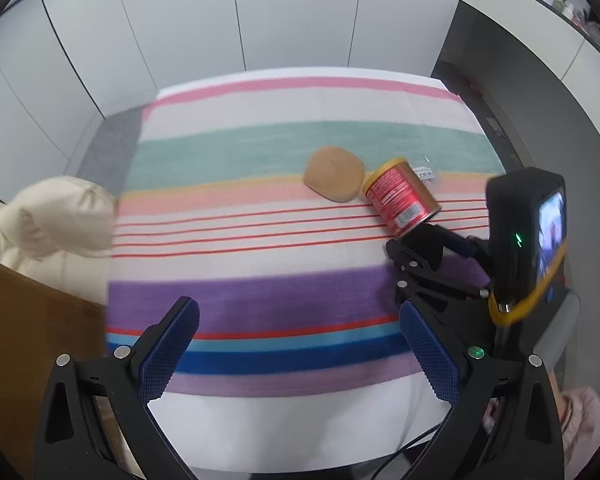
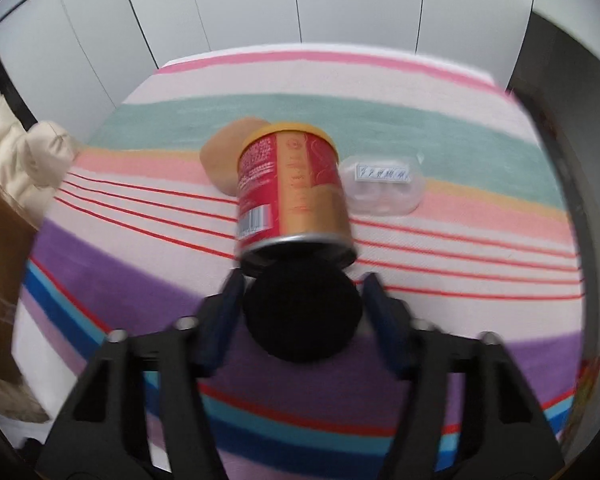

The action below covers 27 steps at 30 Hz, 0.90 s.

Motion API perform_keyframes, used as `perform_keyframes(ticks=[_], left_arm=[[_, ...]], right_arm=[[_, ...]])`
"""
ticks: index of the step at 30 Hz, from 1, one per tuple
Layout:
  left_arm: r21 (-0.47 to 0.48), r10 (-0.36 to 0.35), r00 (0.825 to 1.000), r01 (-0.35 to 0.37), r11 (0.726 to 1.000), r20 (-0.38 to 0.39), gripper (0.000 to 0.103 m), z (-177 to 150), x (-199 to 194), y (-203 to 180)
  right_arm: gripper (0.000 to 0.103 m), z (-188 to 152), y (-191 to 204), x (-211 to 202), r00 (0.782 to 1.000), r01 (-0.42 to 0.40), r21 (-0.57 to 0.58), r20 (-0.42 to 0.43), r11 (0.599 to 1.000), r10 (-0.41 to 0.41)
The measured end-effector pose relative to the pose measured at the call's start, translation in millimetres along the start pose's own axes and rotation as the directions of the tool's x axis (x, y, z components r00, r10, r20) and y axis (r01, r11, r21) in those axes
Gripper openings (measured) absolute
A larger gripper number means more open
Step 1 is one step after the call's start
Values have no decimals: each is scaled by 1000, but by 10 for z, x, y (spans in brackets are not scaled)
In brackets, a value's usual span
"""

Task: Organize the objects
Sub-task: 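Grasp the black powder puff with the right gripper while the left gripper approaches the red can, then grasp the red GAMBOL can with the left gripper and lift it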

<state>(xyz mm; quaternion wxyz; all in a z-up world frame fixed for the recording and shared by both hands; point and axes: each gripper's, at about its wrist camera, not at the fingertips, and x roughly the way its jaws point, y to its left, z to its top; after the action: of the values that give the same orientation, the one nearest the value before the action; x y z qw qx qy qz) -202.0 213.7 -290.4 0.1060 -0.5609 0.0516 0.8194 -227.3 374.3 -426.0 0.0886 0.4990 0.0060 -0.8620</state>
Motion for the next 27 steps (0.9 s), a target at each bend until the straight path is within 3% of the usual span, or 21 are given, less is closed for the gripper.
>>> perform_keyframes(ticks=[7, 11, 17, 20, 22, 24, 27], left_arm=[[-31, -96, 993, 94, 995, -62, 101, 209, 277, -206], [-75, -153, 983, 146, 986, -104, 101, 411, 504, -418], [-250, -126, 984, 91, 964, -127, 101, 771, 855, -564], [-295, -119, 974, 58, 954, -193, 101, 871, 1128, -610], [-319, -109, 969, 34, 947, -221, 91, 863, 1278, -604], [-358, -63, 985, 2, 934, -159, 54, 800, 1219, -549], [-295, -7, 993, -27, 955, -114, 54, 744, 1116, -590]], right_arm=[[51, -192, -381, -249, 999, -32, 117, 17, 993, 30], [51, -334, -736, -398, 999, -44, 242, 26, 969, 39], [51, -562, -986, -457, 998, -57, 332, 18, 941, 54], [51, -590, -964, -486, 999, -52, 315, 12, 948, 51], [51, -592, -956, -490, 998, -56, 310, 11, 949, 56], [51, -596, -991, -503, 998, -59, 312, 12, 948, 58], [51, -620, -986, -524, 998, -62, 312, 8, 948, 62]])
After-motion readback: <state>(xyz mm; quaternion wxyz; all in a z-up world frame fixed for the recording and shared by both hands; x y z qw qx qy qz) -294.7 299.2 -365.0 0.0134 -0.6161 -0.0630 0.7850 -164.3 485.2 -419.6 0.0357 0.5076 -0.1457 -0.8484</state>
